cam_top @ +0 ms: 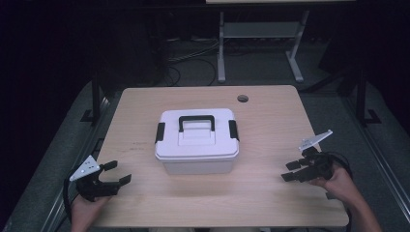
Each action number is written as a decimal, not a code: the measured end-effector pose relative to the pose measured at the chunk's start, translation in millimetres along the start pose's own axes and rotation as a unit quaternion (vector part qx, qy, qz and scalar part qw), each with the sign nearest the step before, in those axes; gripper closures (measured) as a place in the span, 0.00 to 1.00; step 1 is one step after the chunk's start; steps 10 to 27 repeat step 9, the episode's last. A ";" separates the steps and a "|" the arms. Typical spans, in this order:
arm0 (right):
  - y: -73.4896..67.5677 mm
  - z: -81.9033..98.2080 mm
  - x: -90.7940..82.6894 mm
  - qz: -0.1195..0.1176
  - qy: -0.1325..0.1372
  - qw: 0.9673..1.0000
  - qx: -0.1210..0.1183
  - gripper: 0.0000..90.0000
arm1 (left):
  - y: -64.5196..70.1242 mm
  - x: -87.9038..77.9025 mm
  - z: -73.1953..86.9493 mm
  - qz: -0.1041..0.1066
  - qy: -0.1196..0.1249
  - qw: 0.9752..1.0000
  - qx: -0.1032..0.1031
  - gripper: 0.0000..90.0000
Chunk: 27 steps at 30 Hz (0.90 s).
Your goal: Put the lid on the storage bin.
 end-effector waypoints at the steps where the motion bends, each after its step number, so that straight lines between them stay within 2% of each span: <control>1: 0.2 1.3 0.0 0.001 0.000 1.000 -0.002 0.46 | -0.1 0.0 0.1 -0.001 0.000 1.000 0.000 0.18; 9: -2.3 11.6 1.2 -0.001 0.011 1.000 0.004 0.45 | 0.8 -0.2 -1.1 -0.002 -0.001 1.000 0.003 0.18; 27: -2.3 11.6 1.2 -0.001 0.011 1.000 0.004 0.45 | 0.8 -0.2 -1.1 -0.002 -0.001 1.000 0.003 0.18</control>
Point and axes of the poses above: each handheld gripper's, and its own axes: x roughly forward along the jaws, z roughly out of its underside, y roughly to its right, the point moved 5 cm from there along x, roughly forward along the jaws, and after that the axes turned 15 degrees about -y, right-handed, at the moved point
